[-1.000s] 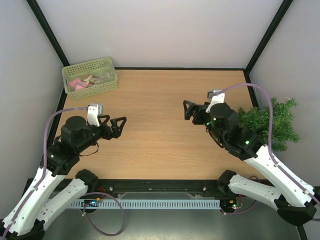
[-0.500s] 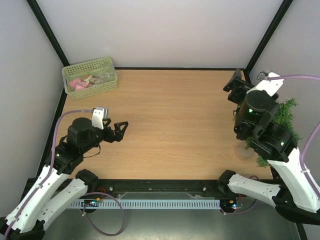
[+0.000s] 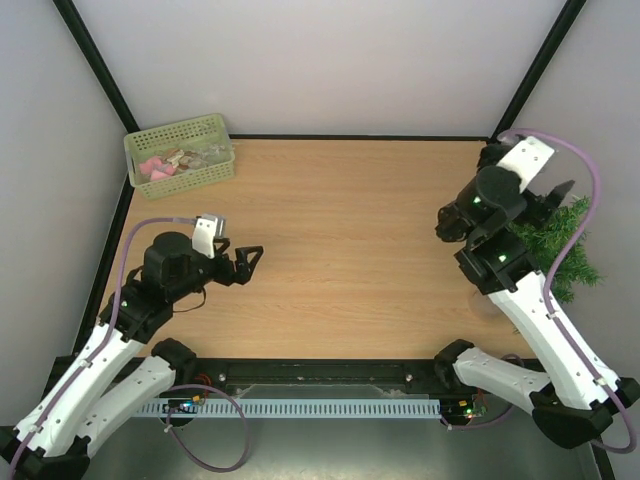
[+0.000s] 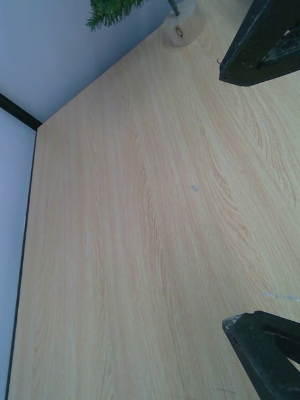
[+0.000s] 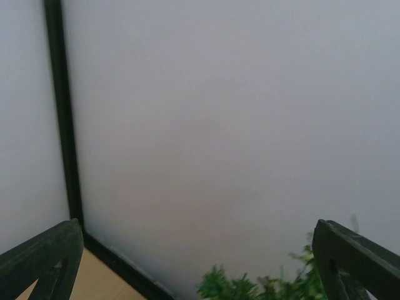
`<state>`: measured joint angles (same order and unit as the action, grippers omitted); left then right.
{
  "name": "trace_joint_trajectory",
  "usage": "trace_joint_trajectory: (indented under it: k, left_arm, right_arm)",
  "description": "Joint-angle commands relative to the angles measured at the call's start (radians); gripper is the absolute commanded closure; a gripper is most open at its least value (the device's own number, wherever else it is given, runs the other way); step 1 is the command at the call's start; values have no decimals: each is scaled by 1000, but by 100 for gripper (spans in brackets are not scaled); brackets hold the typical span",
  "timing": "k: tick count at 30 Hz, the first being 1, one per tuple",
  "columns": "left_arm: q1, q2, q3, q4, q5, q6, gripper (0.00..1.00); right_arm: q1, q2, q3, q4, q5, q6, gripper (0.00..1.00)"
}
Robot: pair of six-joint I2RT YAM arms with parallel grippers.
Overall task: Decorate the small christmas tree
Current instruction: Move the christmas tree to the center of the board.
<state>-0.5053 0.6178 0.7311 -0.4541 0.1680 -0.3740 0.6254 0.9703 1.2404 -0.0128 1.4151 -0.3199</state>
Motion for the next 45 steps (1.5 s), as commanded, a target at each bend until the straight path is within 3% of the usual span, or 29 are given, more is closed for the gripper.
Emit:
trace_joint_trajectory:
  k: [1, 8, 13, 19, 26, 29, 30, 36, 45]
  left_arm:
    - [5, 10, -15, 23, 33, 15, 0]
    - [5, -2, -21, 18, 28, 9, 0]
    - [5, -11, -23, 14, 10, 2, 0]
    - [6, -36, -30, 10, -1, -5, 0]
    - [6, -38, -32, 11, -14, -9, 0]
    - [5, -45, -32, 11, -26, -13, 0]
    - [5, -48, -32, 12, -28, -13, 0]
    - [5, -50, -33, 18, -36, -12, 0]
    - [5, -74, -38, 12, -52, -20, 0]
  right_arm:
    - [-90, 20, 74, -5, 159, 8, 2]
    - [-200, -10, 34, -11, 122, 18, 0]
    - [-260, -9, 4, -206, 62, 234, 4]
    - [-442, 46, 32, -440, -111, 449, 13]
    - [-460, 68, 57, -483, -234, 497, 60]
    - [-461, 85, 171, -541, -361, 524, 95]
    - [-460, 90, 205, -546, -388, 520, 98]
    - [-460, 127, 271, -483, -514, 393, 98]
    - [-458, 280, 497, -473, -1097, 451, 98]
